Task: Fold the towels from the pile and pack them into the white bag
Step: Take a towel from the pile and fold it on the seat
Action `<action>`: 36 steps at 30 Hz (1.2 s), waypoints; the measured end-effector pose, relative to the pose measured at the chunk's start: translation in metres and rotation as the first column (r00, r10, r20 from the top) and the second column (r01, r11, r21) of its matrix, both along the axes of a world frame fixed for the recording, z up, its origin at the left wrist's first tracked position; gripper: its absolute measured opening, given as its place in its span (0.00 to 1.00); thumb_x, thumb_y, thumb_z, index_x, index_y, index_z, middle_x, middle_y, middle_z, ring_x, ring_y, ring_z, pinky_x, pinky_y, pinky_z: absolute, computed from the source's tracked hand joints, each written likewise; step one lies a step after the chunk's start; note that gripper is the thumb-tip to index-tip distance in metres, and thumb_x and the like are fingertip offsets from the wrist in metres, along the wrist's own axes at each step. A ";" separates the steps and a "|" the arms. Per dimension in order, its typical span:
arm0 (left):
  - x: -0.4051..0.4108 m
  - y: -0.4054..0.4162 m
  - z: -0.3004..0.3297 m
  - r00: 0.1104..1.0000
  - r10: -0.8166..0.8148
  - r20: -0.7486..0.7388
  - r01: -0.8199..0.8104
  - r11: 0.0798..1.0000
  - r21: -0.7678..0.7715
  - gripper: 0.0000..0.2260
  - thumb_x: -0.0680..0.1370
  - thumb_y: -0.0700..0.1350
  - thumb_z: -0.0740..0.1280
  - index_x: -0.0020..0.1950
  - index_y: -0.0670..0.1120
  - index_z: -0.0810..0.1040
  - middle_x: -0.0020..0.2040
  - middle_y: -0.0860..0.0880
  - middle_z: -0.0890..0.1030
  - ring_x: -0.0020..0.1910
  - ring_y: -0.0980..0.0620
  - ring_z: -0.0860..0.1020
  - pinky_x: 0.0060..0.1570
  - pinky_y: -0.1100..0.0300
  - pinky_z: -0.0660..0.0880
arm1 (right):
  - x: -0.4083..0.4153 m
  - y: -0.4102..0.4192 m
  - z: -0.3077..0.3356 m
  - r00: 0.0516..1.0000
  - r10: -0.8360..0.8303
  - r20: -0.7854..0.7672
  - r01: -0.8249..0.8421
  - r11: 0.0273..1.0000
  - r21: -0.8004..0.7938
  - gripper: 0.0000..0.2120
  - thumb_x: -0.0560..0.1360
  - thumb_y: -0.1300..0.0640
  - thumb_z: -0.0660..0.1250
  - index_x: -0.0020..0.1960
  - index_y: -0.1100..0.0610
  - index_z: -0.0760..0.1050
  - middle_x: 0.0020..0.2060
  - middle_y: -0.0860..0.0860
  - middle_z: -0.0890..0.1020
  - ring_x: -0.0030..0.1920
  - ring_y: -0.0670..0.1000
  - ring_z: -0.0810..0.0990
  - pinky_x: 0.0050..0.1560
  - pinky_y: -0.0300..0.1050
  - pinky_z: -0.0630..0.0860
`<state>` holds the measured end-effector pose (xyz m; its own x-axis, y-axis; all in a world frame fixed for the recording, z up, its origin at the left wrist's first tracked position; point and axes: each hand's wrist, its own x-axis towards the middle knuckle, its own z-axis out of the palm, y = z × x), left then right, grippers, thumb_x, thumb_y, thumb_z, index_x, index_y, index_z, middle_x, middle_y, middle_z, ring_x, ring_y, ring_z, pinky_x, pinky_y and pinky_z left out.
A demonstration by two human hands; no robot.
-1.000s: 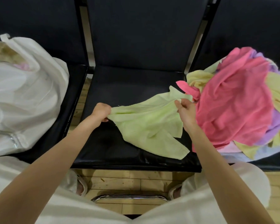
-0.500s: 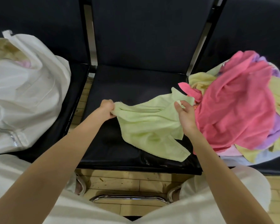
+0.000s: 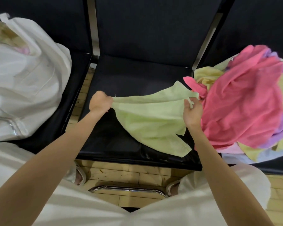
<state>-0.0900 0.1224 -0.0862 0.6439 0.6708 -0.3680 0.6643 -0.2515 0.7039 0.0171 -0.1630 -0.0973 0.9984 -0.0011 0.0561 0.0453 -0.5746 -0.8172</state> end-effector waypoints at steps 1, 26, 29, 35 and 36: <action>-0.004 0.005 0.000 0.999 -0.002 -0.041 0.001 1.000 -0.019 0.10 0.79 0.44 0.63 0.42 0.40 0.77 0.35 0.45 0.80 0.32 0.48 0.79 0.36 0.54 0.79 | 0.004 -0.001 0.002 1.000 -0.022 0.019 0.023 1.000 -0.017 0.14 0.80 0.58 0.60 0.60 0.67 0.73 0.51 0.61 0.80 0.52 0.55 0.77 0.51 0.38 0.69; -0.005 0.025 -0.012 0.965 -0.157 -0.212 0.155 0.988 -0.030 0.06 0.76 0.39 0.60 0.47 0.41 0.76 0.40 0.41 0.82 0.38 0.47 0.83 0.41 0.51 0.82 | 0.145 0.071 -0.032 0.946 0.305 -0.110 -0.324 0.884 -0.337 0.04 0.70 0.61 0.71 0.43 0.57 0.78 0.38 0.55 0.82 0.42 0.57 0.81 0.47 0.53 0.78; -0.006 0.025 -0.013 0.958 -0.170 -0.232 0.168 0.985 -0.028 0.06 0.75 0.39 0.60 0.45 0.42 0.77 0.39 0.43 0.82 0.37 0.49 0.83 0.40 0.54 0.82 | 0.144 0.076 -0.024 0.953 0.276 -0.128 -0.304 0.888 -0.346 0.11 0.71 0.61 0.72 0.49 0.56 0.72 0.35 0.44 0.73 0.45 0.53 0.77 0.52 0.49 0.73; -0.002 0.023 -0.010 0.954 -0.186 -0.236 0.155 0.978 -0.143 0.04 0.75 0.36 0.66 0.48 0.42 0.78 0.39 0.45 0.81 0.36 0.53 0.81 0.39 0.59 0.81 | 0.147 0.088 -0.015 0.935 0.209 -0.287 -0.319 0.850 -0.420 0.10 0.73 0.61 0.69 0.54 0.59 0.75 0.56 0.59 0.79 0.59 0.59 0.76 0.59 0.49 0.72; -0.002 0.022 -0.009 0.957 -0.182 -0.225 0.151 0.978 -0.145 0.03 0.75 0.36 0.67 0.48 0.42 0.79 0.40 0.45 0.80 0.36 0.53 0.81 0.38 0.59 0.81 | 0.144 0.090 -0.013 0.939 0.200 -0.278 -0.311 0.840 -0.445 0.10 0.73 0.61 0.69 0.54 0.60 0.76 0.57 0.60 0.78 0.60 0.59 0.75 0.61 0.49 0.72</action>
